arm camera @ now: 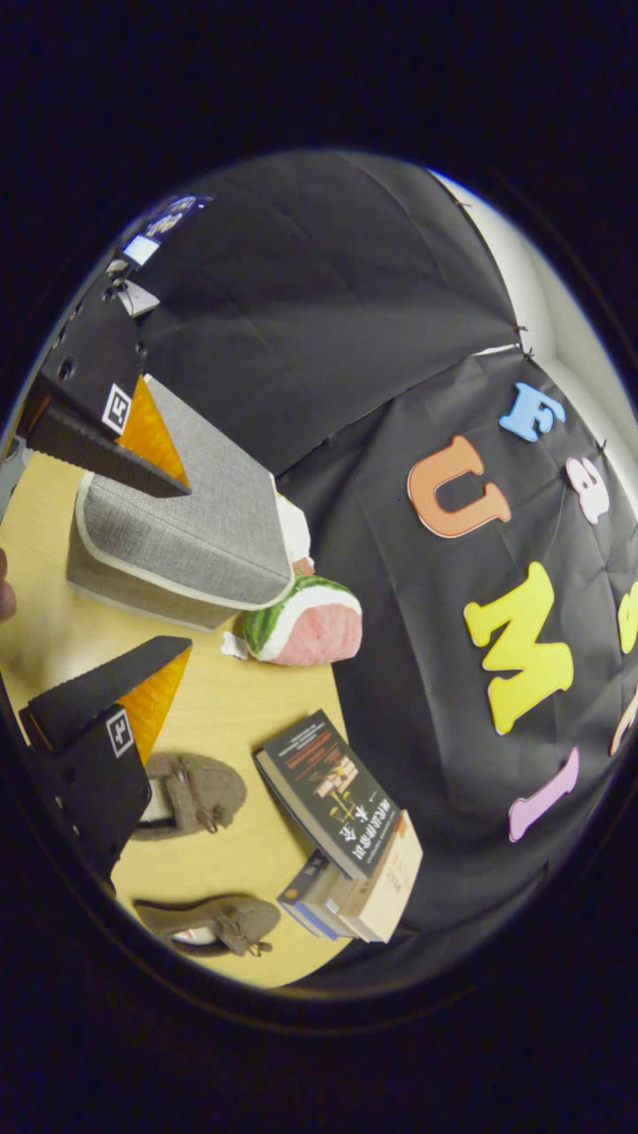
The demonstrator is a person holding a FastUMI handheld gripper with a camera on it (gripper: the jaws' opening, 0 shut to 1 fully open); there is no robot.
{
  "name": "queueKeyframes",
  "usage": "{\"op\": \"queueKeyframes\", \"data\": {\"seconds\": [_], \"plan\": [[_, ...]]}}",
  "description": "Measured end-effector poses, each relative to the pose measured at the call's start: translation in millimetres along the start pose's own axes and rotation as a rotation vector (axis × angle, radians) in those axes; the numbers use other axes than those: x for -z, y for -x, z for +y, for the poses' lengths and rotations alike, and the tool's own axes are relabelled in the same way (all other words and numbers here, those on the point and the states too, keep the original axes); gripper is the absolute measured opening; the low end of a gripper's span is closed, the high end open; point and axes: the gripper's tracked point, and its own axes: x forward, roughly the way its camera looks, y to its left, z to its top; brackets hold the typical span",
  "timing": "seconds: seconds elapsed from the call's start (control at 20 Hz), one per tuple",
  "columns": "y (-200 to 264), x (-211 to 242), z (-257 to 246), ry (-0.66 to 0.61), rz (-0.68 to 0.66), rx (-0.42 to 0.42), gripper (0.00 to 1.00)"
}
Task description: Open the storage box then place both shoes into the box .Put the left shoe in first, then the right shoe, with the right side of both shoes facing outward in a uniform manner.
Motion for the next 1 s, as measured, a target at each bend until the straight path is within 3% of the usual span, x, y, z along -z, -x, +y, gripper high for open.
{"op": "queueKeyframes", "data": {"seconds": [0.5,0.75,1.0], "plan": [[-42,25,11,-0.184,0.059,-0.114,0.96],[-62,37,19,-0.361,0.127,-0.200,0.95],[-60,36,23,-0.435,0.166,-0.224,0.93]]}}
